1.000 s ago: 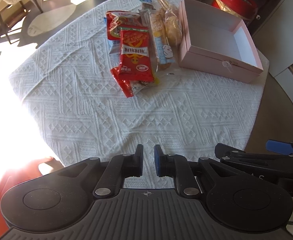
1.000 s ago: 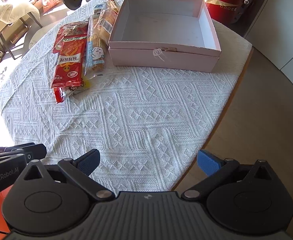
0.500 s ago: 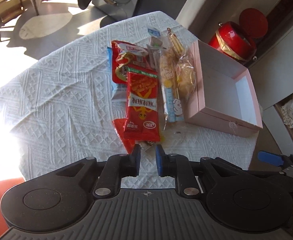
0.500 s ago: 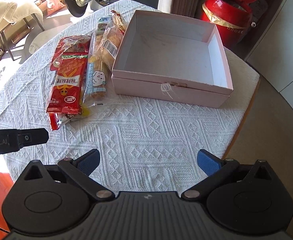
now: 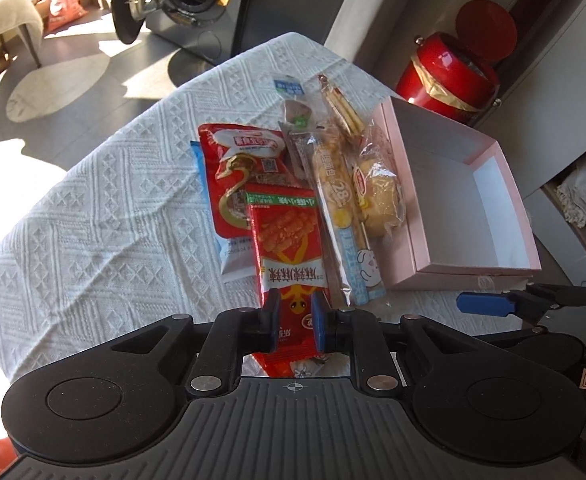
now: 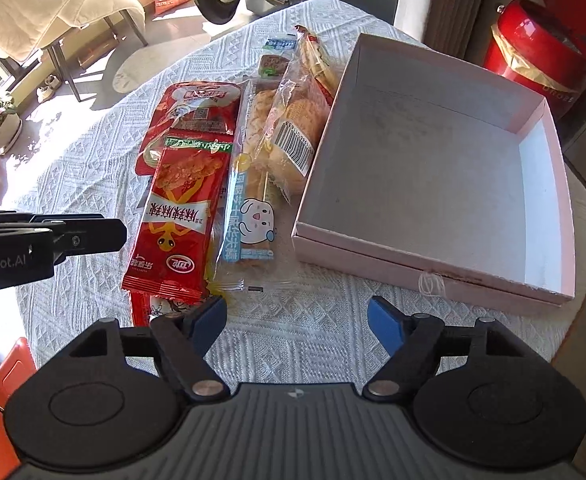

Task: Organize snacks
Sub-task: 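Move both tools toward the snack pile beside the pink box, then grasp the bread bun with the left tool while the right grasps the rice cracker pack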

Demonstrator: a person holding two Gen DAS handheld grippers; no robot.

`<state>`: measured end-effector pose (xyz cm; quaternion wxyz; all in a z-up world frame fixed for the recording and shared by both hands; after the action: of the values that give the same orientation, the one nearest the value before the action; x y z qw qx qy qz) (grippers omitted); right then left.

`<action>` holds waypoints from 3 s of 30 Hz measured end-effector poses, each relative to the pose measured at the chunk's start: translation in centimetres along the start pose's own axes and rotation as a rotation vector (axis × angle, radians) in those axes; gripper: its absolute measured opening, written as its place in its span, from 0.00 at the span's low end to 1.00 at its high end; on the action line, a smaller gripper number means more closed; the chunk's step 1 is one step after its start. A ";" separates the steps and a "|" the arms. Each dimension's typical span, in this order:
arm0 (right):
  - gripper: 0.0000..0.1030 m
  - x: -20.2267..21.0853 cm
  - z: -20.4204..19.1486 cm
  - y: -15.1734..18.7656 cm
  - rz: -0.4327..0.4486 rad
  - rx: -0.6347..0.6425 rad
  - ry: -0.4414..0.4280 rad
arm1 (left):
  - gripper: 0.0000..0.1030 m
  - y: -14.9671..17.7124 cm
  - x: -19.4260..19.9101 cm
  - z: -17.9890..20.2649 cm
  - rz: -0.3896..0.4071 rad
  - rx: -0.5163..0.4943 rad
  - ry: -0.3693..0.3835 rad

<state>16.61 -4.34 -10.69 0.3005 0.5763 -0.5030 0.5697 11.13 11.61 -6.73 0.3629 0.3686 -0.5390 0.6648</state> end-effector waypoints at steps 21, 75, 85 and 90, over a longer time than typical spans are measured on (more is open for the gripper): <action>0.74 -1.5 -0.2 -4.0 -0.098 0.150 -0.114 | 0.18 -0.2 -1.1 -0.3 -0.160 0.289 -0.136; 0.79 -2.2 2.5 -1.1 -0.328 0.621 -0.280 | 0.34 -8.4 -8.3 4.9 -0.119 0.228 -0.062; 0.81 -3.0 0.2 0.3 -0.274 0.533 -0.212 | 0.29 2.2 -1.8 1.4 -0.027 0.388 -0.081; 0.83 -3.6 -0.1 1.5 -0.259 0.440 -0.143 | 0.17 8.7 0.3 0.2 -0.089 0.440 -0.102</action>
<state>15.74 -3.82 -14.45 0.2021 0.7262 -0.3092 0.5799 3.39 10.11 -10.34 0.2752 0.4955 -0.3820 0.7299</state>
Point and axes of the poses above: each gripper's, at about its wrist camera, not at the fingertips, and x roughly against the way its jaws point, z to its right, y to its underside, the point moved 4 cm from there along -x, roughly the way its jaws point, and after that the axes turned 15 degrees about -x, right-handed, at the moved point
